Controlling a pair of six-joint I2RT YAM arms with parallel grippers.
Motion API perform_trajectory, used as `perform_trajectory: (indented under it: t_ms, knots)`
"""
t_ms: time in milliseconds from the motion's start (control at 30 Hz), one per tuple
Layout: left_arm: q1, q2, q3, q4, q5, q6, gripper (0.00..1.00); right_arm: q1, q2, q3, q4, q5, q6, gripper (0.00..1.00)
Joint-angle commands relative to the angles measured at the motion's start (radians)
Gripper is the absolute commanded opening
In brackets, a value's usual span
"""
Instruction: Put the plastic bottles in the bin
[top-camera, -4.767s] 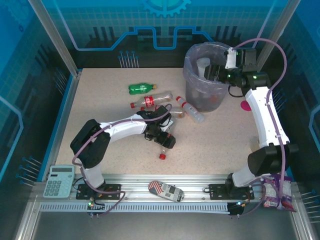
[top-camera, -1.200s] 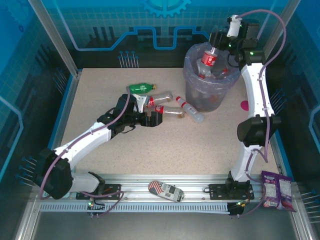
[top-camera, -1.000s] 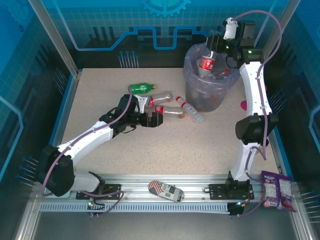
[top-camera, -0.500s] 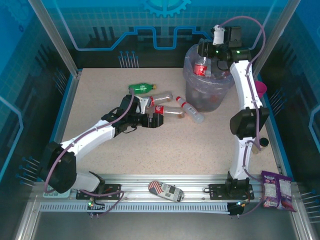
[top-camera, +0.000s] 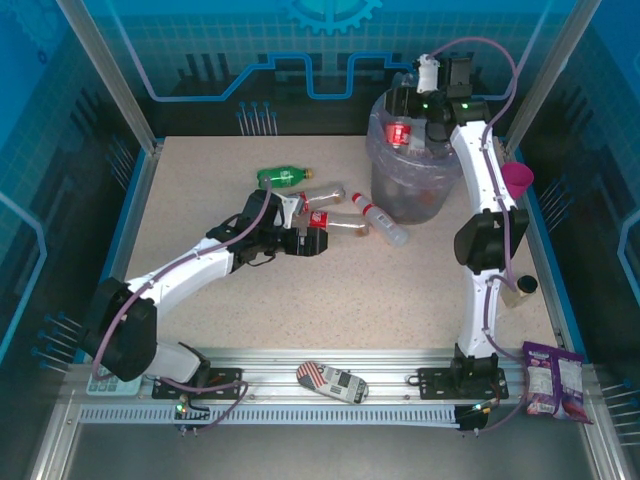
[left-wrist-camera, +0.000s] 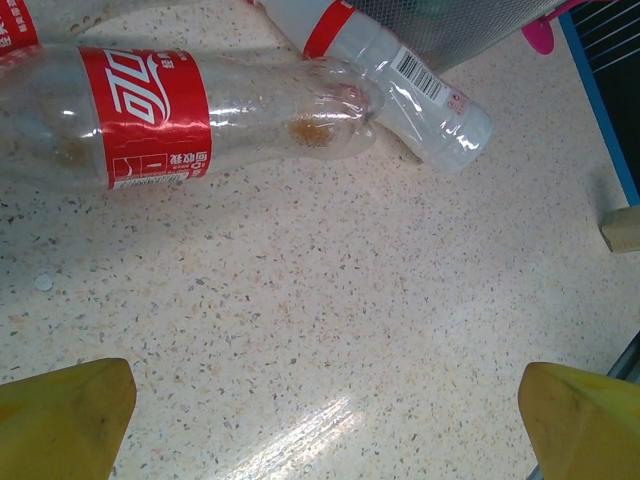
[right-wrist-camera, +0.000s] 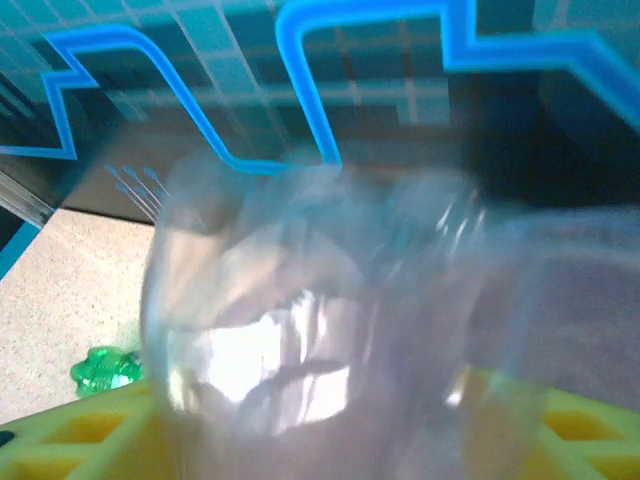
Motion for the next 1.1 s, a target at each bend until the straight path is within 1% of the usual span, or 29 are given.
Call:
perform_trajectory:
  t_ms: [0, 133, 233, 333, 467, 567, 667, 800, 900, 967, 1067]
  knots:
    - [0.006, 0.007, 0.028, -0.015, 0.021, -0.008, 0.99, 0.008, 0.007, 0.011, -0.087, 0.032, -0.012, 0.76]
    - [0.006, 0.010, 0.025, -0.011, 0.024, -0.008, 0.99, -0.002, -0.061, 0.020, -0.091, 0.056, -0.019, 0.84]
    - [0.006, 0.010, 0.021, -0.005, 0.026, -0.011, 0.99, -0.013, -0.119, 0.016, -0.100, 0.092, -0.033, 0.85]
    - [0.006, 0.008, 0.015, 0.002, 0.028, -0.014, 0.99, -0.017, -0.166, 0.001, -0.097, 0.113, -0.039, 0.83]
    - [0.006, 0.013, 0.013, 0.012, 0.032, -0.019, 0.99, 0.008, -0.204, -0.042, -0.051, 0.118, -0.035, 0.76]
    - [0.006, 0.014, 0.015, 0.015, 0.037, -0.022, 0.99, 0.028, -0.181, -0.033, -0.040, 0.133, -0.032, 0.74]
    - [0.006, 0.004, 0.010, 0.009, 0.032, -0.019, 0.99, 0.057, -0.148, -0.009, -0.015, 0.137, -0.026, 0.74]
    - [0.006, -0.008, 0.001, 0.007, 0.024, -0.018, 0.99, 0.091, -0.099, 0.002, 0.050, 0.199, -0.015, 0.80]
    - [0.005, -0.017, -0.006, 0.004, 0.018, -0.017, 0.99, 0.099, -0.051, 0.032, 0.057, 0.239, 0.013, 0.84]
    - [0.006, -0.026, -0.013, 0.003, 0.012, -0.016, 0.99, 0.099, -0.026, 0.034, 0.068, 0.250, 0.028, 0.85]
    - [0.005, -0.031, -0.015, -0.003, 0.005, -0.011, 0.99, 0.097, 0.009, 0.036, 0.072, 0.250, 0.043, 0.82]
